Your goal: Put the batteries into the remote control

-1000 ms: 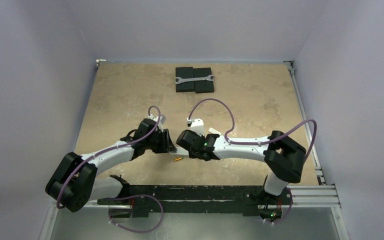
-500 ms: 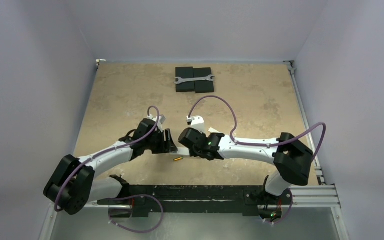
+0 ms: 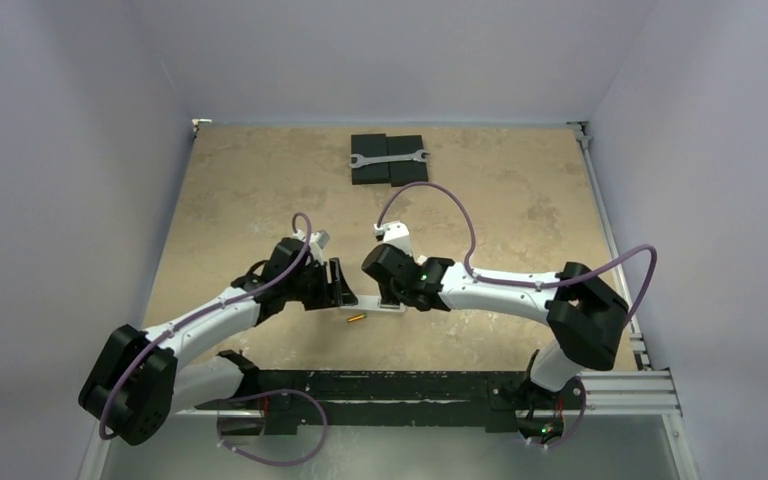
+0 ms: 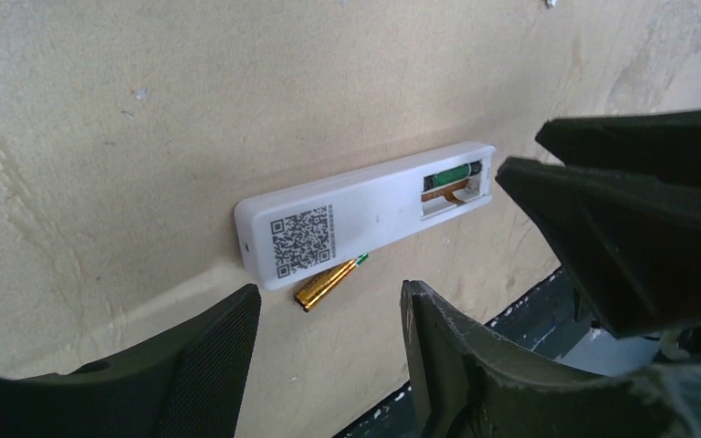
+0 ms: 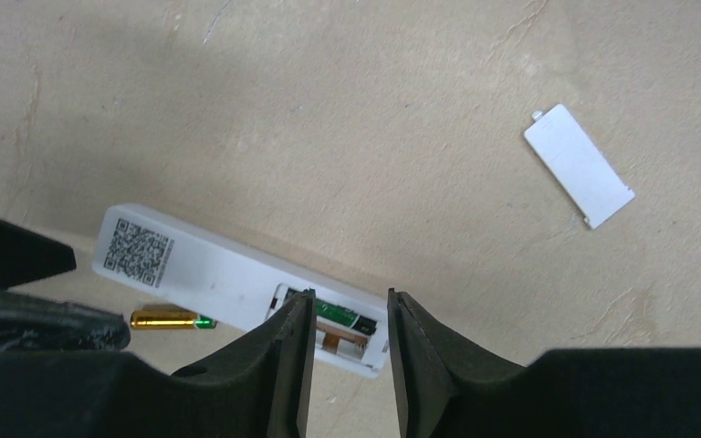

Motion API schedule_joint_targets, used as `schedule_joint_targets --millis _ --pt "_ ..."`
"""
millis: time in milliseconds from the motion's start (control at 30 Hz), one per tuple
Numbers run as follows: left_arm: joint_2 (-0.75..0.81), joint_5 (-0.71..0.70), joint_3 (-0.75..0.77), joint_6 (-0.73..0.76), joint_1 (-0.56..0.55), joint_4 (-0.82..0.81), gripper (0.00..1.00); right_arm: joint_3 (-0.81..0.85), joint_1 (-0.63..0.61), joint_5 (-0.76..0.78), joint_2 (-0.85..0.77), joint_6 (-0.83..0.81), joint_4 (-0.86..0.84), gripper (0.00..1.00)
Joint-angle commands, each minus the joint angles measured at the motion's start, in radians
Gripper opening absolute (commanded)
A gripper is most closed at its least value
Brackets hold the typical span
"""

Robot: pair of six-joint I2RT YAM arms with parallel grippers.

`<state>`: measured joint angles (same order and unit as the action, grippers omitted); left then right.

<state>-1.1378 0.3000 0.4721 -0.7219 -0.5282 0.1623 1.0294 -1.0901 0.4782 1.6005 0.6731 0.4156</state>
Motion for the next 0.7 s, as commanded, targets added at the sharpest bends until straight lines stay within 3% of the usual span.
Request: schedule_joint_targets --millis 0,667 --pt "0.018 0.054 -0.016 -0.045 -0.008 -0.029 0.58 -0.005 0.044 -0.021 -0.001 -0.07 -0.071 0.42" --pt "-0.047 0.034 -0.041 -0.101 -0.056 -0.115 0.58 -0.05 0.144 -0.159 0.076 -0.118 -0.201 0.42"
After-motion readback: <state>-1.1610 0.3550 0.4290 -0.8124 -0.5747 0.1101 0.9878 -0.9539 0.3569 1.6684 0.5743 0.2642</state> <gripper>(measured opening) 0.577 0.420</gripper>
